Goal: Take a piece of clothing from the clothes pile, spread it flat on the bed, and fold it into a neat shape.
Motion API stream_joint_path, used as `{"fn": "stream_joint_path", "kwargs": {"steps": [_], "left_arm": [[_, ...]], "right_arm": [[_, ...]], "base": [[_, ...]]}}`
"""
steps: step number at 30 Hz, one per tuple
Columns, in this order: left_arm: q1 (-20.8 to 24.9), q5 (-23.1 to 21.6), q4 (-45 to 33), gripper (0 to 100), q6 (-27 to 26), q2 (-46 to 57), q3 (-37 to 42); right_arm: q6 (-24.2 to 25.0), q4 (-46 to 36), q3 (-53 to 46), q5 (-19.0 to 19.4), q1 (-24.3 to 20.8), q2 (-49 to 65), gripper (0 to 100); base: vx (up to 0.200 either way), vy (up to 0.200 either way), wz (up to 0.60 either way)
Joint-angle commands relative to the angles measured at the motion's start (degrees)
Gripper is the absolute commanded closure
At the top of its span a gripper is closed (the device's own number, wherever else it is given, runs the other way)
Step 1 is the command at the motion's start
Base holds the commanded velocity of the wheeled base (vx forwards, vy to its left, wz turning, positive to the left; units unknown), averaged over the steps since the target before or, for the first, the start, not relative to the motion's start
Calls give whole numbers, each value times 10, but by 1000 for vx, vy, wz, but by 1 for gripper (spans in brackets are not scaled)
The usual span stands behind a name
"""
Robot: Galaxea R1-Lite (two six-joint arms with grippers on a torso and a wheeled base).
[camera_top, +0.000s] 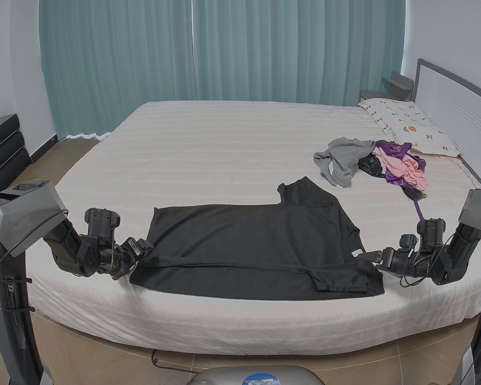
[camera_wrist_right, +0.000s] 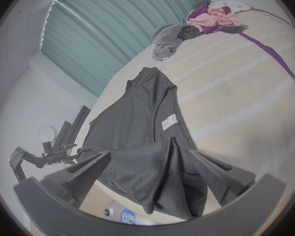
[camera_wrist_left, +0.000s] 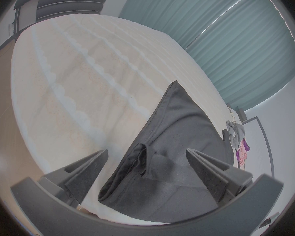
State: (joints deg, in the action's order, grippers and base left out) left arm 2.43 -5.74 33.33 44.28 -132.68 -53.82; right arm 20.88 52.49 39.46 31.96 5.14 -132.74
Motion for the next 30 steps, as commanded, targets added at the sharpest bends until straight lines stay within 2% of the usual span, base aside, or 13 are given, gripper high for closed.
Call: {"fn": "stream_joint_path", "kwargs": {"steps": [1,7,14,22,26,30], "left_arm": [[0,1,15,0,4,17,21],[-3,-11,22,0,35,38,34],[0,-20,23,0,35,81,51],[0,-30,17,0,36,81,46],[0,-81,-4,0,30,90,47],[0,-139,-56,0,20,103,44]], "right_arm": [[7,1,-25,0,5,5,0],[14,37,-33,0,1,-3,0],[26,51,-38,1,0,-4,0],[26,52,-37,2,-1,-2,0],[26,52,-36,2,-1,-1,0],[25,51,-36,2,-4,-4,0]], "base": [[0,0,0],[100,0,0],[0,0,0],[0,0,0],[0,0,0],[0,0,0]]}}
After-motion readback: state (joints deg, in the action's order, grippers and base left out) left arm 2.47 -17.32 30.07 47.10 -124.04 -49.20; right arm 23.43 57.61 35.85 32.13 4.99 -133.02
